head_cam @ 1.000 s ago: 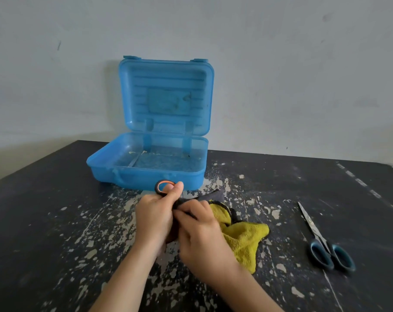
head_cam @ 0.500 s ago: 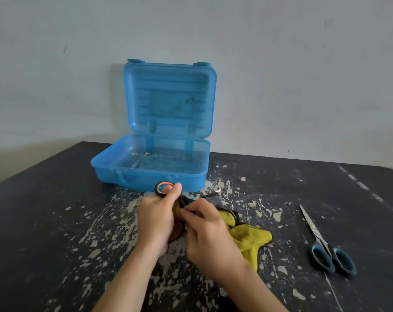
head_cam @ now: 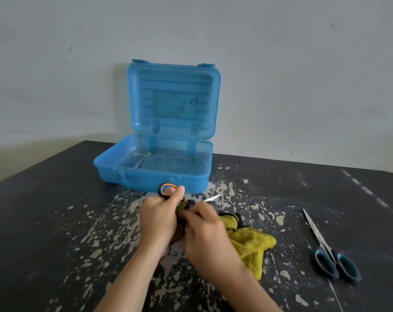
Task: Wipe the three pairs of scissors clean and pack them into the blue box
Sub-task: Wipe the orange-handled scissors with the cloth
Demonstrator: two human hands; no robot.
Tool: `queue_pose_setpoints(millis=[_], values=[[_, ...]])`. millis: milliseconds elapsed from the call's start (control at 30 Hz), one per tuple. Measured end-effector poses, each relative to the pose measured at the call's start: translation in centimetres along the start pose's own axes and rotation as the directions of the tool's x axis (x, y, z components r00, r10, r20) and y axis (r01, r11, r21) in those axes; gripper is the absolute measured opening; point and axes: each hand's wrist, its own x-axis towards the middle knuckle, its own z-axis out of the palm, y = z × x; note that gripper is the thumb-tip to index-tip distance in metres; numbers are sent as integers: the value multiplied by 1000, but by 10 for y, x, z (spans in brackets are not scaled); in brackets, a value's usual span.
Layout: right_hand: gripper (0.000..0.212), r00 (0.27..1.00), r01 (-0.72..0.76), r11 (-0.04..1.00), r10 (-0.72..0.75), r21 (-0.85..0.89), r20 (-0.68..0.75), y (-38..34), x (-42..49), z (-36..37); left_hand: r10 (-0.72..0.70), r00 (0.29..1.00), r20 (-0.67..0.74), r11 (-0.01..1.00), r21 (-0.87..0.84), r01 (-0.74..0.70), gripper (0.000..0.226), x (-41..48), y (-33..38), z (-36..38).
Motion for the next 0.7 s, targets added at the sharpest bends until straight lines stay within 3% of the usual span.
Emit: queue_pose_setpoints(millis=[67,133,267,367,433,500,533,600,700], values=[[26,987,-85,996,90,38,-133,11,6,-6,7,1000,30,998,-59,-5,53,-3,1,3],[24,977,-128,991,133,42,-164,13,7,-7,17,998,55,996,-85,-12,55,-6,3,7],[20,998,-63,989,65,138,-14,9,1,-5,7,999,49,999,-45,-5,49,-2,3,2],[21,992,-122,957,115,263,45,6,5,-19,7,999,32,997,-78,-4,41,3,5,-8],[22,958,-220,930,262,294,-113,10,12,-29,12,998,63,998,-69,-8,42,4,7,-12],[26,873,-278,912,371,300,-318,17,18,-39,-2,992,125,999,-52,8,48,2,10,-12],[27,872,-272,913,368,304,-323,20,19,-42,1,989,150,999,-49,6,51,0,11,-12],[29,950,-231,928,280,293,-136,17,17,-39,30,982,184,999,-33,-24,58,-3,11,-10],[28,999,-30,999,28,40,45,15,8,-19,117,967,226,992,25,-126,62,-3,12,-11]])
